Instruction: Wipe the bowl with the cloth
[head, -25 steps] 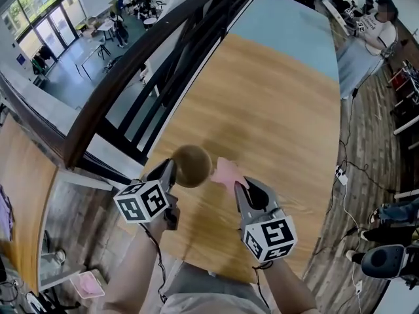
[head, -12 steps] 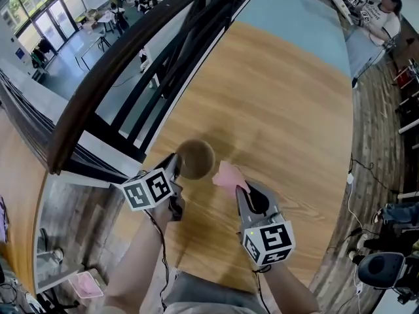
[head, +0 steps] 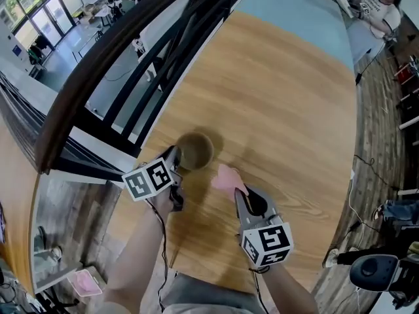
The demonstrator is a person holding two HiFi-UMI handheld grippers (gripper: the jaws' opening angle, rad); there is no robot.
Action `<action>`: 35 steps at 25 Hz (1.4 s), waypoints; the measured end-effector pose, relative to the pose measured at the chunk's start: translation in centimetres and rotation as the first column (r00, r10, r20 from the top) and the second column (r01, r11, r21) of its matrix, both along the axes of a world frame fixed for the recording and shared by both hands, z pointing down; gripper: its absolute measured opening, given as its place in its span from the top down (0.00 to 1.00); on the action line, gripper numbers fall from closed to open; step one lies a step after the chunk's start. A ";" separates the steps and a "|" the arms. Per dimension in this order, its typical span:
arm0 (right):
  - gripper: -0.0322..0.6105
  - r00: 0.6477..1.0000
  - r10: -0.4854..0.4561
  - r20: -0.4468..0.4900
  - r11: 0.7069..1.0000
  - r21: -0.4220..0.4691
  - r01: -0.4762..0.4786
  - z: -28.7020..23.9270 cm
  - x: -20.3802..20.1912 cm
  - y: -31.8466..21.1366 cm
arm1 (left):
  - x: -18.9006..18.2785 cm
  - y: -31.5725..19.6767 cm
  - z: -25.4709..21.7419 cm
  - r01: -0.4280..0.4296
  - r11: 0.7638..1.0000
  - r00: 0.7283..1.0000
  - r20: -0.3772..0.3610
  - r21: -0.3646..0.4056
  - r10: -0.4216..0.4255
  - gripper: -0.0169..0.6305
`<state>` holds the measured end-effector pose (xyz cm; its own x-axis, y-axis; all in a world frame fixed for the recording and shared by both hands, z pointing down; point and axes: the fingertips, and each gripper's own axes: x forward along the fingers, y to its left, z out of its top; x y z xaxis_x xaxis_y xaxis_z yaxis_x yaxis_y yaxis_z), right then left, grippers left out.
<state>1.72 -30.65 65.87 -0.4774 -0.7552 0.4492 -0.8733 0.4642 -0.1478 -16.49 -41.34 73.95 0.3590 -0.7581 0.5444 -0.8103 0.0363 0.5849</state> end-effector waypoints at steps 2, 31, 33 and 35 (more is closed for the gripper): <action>0.91 1.000 -0.002 -0.001 1.000 0.002 0.002 1.1 -2.0 1.9 | -1.7 1.8 1.4 0.000 1.000 1.000 -0.031 0.003 0.000 0.90; 0.91 0.999 -0.010 0.031 0.977 0.212 0.003 -20.1 -0.8 6.7 | 1.1 10.7 -22.2 -0.155 0.948 0.981 0.156 0.279 0.115 0.74; 0.91 0.999 -0.011 0.034 0.972 0.236 0.003 -22.0 -0.7 7.5 | 1.4 11.9 -24.7 -0.188 0.930 0.972 0.196 0.317 0.129 0.74; 0.91 0.999 -0.010 0.034 0.965 0.261 0.000 -23.8 -0.8 8.3 | 1.6 13.2 -26.7 -0.230 0.912 0.955 0.260 0.340 0.144 0.74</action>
